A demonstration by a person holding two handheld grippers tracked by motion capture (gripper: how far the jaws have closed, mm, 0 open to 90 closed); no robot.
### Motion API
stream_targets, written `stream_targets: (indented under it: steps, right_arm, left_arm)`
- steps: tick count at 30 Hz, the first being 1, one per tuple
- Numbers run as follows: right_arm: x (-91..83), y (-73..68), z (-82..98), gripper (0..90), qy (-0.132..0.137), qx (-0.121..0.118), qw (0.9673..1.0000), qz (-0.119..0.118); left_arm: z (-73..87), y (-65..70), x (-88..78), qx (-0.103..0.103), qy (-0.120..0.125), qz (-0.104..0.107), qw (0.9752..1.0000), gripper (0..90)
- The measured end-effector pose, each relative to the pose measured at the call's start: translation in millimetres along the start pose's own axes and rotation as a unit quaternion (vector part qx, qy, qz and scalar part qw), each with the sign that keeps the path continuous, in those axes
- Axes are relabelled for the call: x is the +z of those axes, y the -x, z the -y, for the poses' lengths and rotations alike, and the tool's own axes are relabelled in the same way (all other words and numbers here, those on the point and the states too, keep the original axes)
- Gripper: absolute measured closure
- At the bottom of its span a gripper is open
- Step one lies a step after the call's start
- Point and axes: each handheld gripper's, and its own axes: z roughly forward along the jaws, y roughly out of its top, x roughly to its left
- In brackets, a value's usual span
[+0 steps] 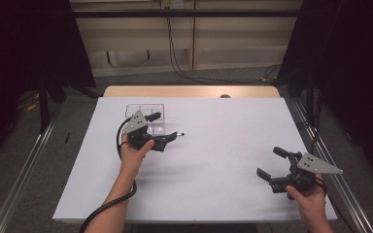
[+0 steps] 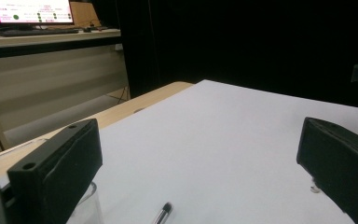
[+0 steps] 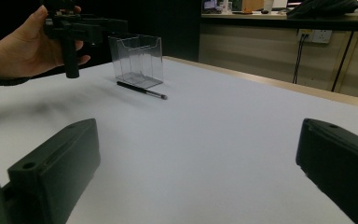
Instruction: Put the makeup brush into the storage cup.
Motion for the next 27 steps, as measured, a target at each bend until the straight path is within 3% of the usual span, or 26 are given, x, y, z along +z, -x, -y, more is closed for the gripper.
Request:
stream_targets:
  steps: [8,27]
  right_arm:
    - [-0.6,0.6,0.0,0.0,0.001,0.000,1.0000,0.001]
    - [-0.1,0.2,0.1,0.0,-0.001,-0.002,1.0000,0.000]
  left_arm:
    - [-1.0,-1.7,12.4,-0.008,0.001,0.005,1.0000,0.0]
    - [-2.1,-9.7,29.1,0.000,-0.017,0.004,0.9998,0.0]
